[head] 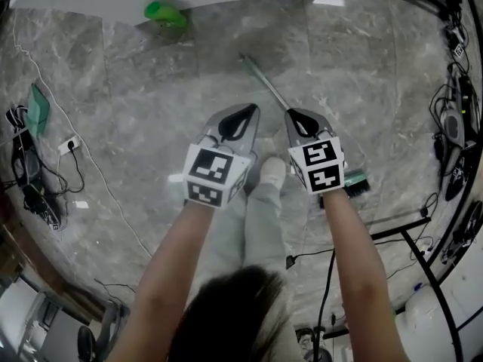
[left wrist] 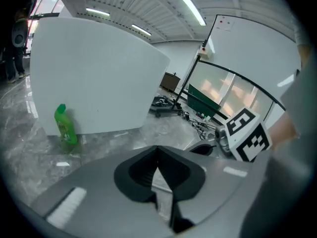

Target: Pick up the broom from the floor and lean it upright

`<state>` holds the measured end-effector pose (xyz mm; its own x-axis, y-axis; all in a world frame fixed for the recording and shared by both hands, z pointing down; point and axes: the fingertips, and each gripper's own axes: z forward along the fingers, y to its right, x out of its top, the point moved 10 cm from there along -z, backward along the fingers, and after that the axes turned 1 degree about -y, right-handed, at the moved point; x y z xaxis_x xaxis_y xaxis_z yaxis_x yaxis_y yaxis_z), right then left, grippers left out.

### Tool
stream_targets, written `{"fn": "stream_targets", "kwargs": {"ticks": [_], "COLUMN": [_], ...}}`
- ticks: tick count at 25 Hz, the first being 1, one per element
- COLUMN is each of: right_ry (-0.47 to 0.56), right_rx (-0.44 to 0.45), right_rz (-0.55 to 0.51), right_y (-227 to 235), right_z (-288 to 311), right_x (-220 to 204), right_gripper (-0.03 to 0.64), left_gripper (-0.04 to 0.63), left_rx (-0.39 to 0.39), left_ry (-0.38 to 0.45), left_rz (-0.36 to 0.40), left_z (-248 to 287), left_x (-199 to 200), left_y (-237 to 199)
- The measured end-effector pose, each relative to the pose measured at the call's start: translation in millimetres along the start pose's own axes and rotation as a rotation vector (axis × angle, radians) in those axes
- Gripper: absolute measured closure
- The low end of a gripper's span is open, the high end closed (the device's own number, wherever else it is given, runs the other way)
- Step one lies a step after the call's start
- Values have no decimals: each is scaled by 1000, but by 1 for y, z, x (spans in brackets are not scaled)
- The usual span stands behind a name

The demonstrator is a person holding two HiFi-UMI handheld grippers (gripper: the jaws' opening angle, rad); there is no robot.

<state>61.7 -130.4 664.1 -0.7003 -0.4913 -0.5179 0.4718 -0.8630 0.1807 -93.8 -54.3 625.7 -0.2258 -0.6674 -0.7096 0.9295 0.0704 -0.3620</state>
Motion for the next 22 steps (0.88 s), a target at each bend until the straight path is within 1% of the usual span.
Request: {"fn": "stream_targets", "kwargs": {"ticks": [2,5,8,12,14,18,22], "right_ry": [-50,-126,-223,-339,-374,-433,-457], "right_rx": [2,-6,-21,-40,-54,-65,-65], "right_rz": [-11,-28,-42,-135,-162,-181,-187], "right_y": [3,8,15,27,33,43,49], "right_z": [27,69,111,153,166,184,198], "right_x": [-15,-39,-63,-76,-78,-87,-90], "right_gripper": [610,578,543,520,522,523,531], "left_gripper": [595,595,595,595,595,595,595], "left_rx": [-3,-20,-46,-90,-98,-94,-83], "left_ry": [-11,-25,-59,-96,-101,-103,-103], "left_rz": [-7,-14,-10,29,44,34,41], "left_z": [14,37,59,85,93,105,110], "left_x": [-14,-33,-51,-67,-72,-79,-84], "left_y": [-10,-22,-32,-40,-44,-52,-62]}}
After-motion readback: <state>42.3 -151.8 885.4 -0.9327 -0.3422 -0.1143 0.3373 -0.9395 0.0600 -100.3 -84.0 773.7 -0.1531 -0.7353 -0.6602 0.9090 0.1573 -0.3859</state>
